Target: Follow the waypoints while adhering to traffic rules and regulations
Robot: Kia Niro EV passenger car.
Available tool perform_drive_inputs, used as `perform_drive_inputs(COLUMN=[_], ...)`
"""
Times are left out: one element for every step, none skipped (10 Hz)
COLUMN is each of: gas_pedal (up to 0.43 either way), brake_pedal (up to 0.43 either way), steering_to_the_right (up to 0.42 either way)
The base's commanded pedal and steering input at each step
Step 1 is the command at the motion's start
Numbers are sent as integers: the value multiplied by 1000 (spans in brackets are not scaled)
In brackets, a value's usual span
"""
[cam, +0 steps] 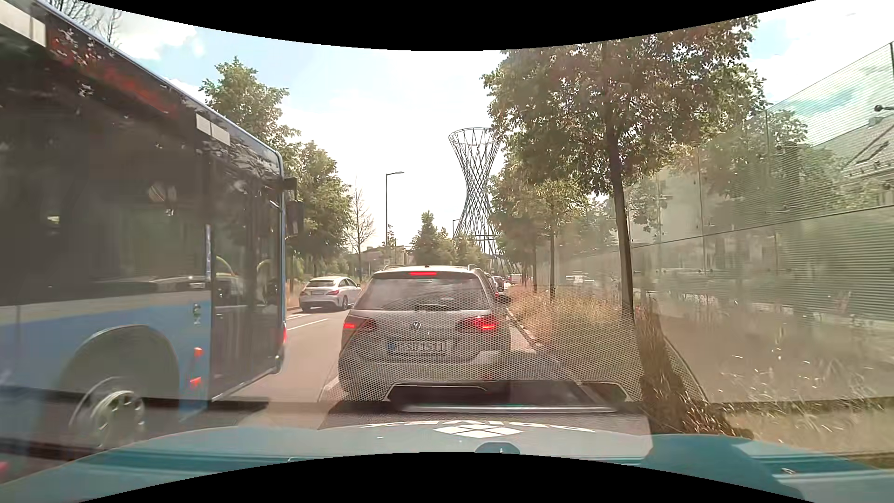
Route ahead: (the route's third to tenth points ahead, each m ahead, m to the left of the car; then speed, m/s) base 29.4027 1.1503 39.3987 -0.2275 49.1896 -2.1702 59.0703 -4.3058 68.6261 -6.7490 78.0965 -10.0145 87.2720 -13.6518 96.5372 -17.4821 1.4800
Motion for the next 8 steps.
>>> perform_drive_inputs(gas_pedal=[0, 0, 0, 0, 0, 0, 0, 0], brake_pedal=[305, 317, 323, 317, 305, 280, 268, 268], steering_to_the_right=[17, 17, 17, 17, 17, 17, 17, 17])
